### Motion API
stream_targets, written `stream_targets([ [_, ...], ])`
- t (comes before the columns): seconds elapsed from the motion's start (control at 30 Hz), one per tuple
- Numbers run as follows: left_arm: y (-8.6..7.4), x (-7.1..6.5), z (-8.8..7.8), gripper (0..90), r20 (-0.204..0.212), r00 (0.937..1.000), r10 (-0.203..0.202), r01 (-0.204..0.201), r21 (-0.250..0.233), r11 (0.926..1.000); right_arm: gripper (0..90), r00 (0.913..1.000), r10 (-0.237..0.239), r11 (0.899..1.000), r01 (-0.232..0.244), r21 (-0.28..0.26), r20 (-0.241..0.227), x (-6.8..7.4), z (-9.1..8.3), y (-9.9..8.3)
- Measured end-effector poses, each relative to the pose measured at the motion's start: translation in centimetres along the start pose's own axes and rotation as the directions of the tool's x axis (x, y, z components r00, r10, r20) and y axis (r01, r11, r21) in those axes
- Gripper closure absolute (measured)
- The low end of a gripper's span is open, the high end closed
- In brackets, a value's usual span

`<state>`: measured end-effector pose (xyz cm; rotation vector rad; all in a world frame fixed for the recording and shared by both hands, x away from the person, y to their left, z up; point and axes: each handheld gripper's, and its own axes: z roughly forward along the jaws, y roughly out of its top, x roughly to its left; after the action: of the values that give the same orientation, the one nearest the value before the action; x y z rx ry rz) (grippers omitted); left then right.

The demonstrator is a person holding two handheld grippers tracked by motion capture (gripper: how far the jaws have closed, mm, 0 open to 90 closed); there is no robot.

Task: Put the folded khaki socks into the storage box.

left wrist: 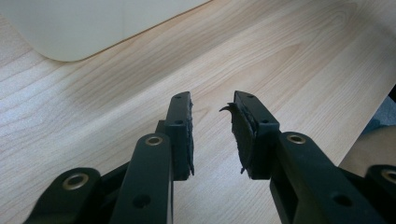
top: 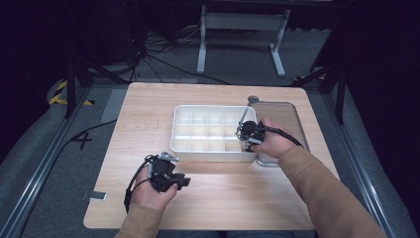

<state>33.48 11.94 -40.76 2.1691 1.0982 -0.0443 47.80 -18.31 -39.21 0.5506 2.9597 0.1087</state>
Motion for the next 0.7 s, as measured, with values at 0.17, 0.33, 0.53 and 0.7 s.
stream_targets([
  [0.17, 0.0, 0.0, 0.0, 68.4, 0.000, 1.0000, 0.003, -0.003, -0.001, 1.0000, 76.3, 0.9993, 0.029, 1.000, -0.029, 0.003, -0.023, -0.4, 0.6, 0.0],
  [0.33, 0.1, 0.0, 0.0, 68.4, -0.001, 1.0000, 0.003, -0.003, 0.000, 1.0000, 75.2, 0.9955, 0.081, 0.997, -0.081, 0.013, -0.048, -0.8, 0.9, 0.0],
  [0.53, 0.1, 0.0, 0.1, 68.3, 0.000, 1.0000, -0.002, 0.002, -0.004, 1.0000, 72.6, 0.9900, 0.130, 0.991, -0.131, -0.007, -0.054, -0.8, 0.8, -0.3],
  [0.7, 0.1, 0.1, 0.1, 68.2, 0.001, 1.0000, -0.001, 0.001, -0.004, 1.0000, 65.3, 0.9883, 0.145, 0.989, -0.146, -0.027, -0.048, -0.4, -0.2, -0.6],
])
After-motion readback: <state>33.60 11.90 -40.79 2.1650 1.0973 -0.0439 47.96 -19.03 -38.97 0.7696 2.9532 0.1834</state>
